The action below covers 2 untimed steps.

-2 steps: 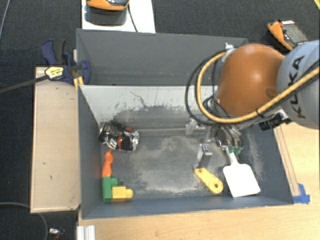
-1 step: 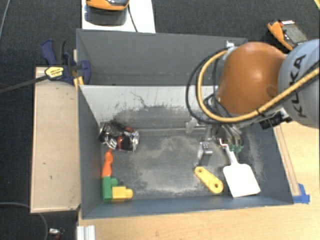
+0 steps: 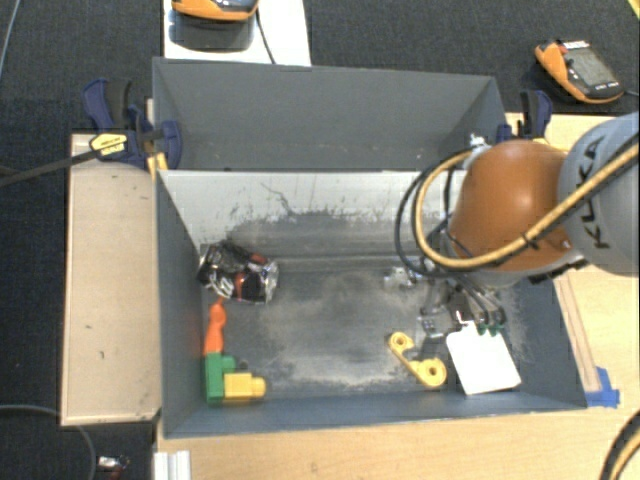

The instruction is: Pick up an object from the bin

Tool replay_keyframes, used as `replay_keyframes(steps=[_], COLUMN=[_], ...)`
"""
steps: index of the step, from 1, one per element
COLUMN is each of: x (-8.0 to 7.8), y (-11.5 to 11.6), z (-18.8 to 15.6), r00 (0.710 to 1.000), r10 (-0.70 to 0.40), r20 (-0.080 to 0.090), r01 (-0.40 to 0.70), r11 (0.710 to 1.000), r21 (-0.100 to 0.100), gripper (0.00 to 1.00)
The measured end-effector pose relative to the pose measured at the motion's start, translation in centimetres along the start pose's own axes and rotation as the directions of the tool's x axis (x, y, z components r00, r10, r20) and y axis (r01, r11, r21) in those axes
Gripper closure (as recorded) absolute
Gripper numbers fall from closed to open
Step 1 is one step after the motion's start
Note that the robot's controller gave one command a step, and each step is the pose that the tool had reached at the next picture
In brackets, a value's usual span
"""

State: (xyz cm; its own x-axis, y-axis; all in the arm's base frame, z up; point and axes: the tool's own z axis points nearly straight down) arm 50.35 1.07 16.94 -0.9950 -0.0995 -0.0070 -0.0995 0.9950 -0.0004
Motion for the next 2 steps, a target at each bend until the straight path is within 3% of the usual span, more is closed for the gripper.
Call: replay_keyframes(steps=[1,2], x=[1.8,1.9], y=[-6.2,-7.2], z=[0.8,3.8], r00=[0.999,0.998], r10=[-0.04,0.059], r20=[0.007,0.002], r01=[0.04,-0.059], r11=[0.999,0.998], r21=[0.002,-0.002], gripper=[0.0,0.0])
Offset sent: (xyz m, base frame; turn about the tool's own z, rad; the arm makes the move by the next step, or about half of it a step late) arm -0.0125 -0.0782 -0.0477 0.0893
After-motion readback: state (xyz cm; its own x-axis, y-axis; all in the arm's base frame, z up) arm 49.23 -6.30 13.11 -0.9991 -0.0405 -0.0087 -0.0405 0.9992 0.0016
